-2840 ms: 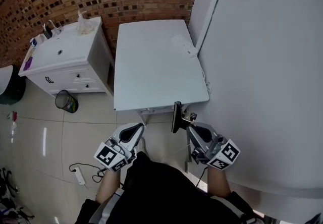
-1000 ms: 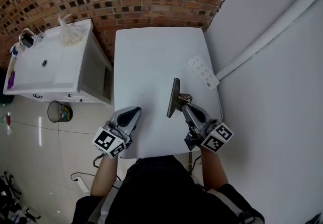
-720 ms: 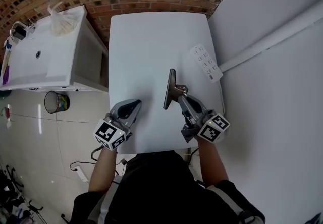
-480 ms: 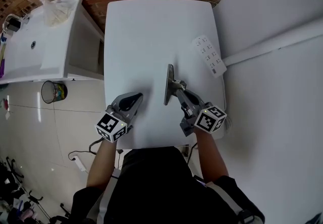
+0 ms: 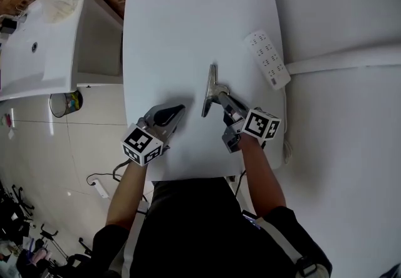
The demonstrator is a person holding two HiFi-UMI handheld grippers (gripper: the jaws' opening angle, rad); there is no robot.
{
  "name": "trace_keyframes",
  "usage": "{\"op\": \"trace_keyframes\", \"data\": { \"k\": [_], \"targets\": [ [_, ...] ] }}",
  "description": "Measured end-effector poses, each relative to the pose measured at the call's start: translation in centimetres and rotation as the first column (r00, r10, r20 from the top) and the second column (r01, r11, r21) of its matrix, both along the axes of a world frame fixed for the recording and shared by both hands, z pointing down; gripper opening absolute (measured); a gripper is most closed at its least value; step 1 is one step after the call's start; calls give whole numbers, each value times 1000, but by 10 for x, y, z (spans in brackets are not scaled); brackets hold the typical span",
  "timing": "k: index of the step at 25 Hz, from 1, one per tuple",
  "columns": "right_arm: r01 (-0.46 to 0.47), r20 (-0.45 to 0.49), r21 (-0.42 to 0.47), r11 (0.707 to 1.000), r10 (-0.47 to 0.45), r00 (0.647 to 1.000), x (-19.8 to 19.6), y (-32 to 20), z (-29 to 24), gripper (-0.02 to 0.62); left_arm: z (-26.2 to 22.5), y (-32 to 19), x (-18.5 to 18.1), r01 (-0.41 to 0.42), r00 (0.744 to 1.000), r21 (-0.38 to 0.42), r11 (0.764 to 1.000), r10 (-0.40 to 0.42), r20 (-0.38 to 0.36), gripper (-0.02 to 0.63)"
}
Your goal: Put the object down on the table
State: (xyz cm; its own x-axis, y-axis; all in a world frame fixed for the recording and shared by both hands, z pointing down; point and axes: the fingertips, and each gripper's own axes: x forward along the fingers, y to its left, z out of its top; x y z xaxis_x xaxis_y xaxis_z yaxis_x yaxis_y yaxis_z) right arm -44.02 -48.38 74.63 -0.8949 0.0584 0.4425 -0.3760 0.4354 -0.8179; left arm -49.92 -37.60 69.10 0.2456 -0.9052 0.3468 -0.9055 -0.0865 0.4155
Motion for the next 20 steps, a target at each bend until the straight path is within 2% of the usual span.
{"op": "trace_keyframes", "data": {
  "k": [5,11,20],
  "targets": [
    [-20,5,-64,998,21,1000,-11,-7,9,11,15,-15,-1,-18,999,-33,999,18,28,0],
    [-56,-15,-173,983,54,998,-19,-9,20,12,19,-19,-7,-8,1000,-30,1000,9,8,0],
    [-101,-44,-179,979,95,995,-27,-14,23,32,17,-11,-15,-16,1000,-39,999,16,16,0]
  ]
}}
